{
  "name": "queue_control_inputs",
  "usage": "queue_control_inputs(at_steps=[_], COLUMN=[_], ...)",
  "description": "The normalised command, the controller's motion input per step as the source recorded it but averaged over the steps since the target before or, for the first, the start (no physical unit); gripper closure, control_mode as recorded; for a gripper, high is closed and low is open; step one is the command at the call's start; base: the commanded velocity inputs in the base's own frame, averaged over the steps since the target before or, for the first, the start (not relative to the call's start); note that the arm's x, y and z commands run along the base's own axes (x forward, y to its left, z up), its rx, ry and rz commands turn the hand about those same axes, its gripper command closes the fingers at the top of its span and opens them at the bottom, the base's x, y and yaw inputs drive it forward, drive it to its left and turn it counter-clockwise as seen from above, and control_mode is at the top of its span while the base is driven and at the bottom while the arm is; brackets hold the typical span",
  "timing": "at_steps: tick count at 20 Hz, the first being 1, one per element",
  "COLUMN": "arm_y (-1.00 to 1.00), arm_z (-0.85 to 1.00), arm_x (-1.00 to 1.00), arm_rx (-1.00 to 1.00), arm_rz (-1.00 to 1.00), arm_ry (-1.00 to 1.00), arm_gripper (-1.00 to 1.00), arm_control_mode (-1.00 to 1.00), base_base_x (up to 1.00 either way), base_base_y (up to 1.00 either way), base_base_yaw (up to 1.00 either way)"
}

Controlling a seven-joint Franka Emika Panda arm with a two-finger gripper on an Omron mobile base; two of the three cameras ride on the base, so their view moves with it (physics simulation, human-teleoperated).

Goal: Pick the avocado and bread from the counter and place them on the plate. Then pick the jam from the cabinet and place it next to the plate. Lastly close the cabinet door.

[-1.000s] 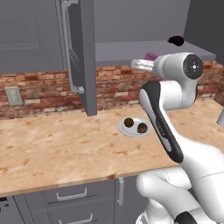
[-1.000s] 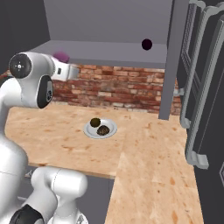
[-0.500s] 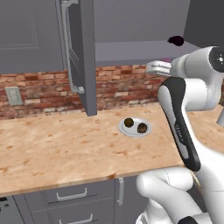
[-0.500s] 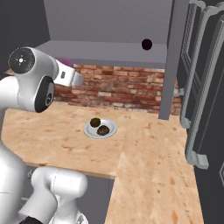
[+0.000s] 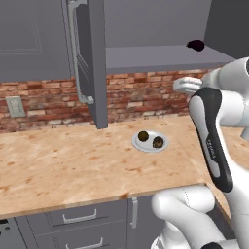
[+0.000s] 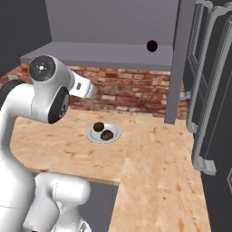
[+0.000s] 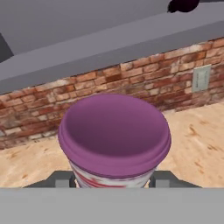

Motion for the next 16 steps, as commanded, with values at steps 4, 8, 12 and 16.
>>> queue_control_inputs(at_steps=[4, 8, 12, 16], arm_y=[-0.27, -0.23, -0.15, -0.13], arm_z=[-0.4, -0.41, -0.39, -0.47], arm_x=[0.15, 0.33, 0.46, 0.39], arm_rx=[0.0, 0.0, -0.01, -0.03], arm_rz=[0.1, 0.12, 0.11, 0.1], arm_ry=[0.04, 0.09, 0.15, 0.13], arm_gripper=[1.0, 1.0, 1.0, 1.0], arm_control_mode=[-1.0, -1.0, -1.0, -1.0], base_base_x=[0.0, 0.0, 0.0, 0.0], base_base_y=[0.0, 0.0, 0.0, 0.0], base_base_yaw=[0.0, 0.0, 0.0, 0.0])
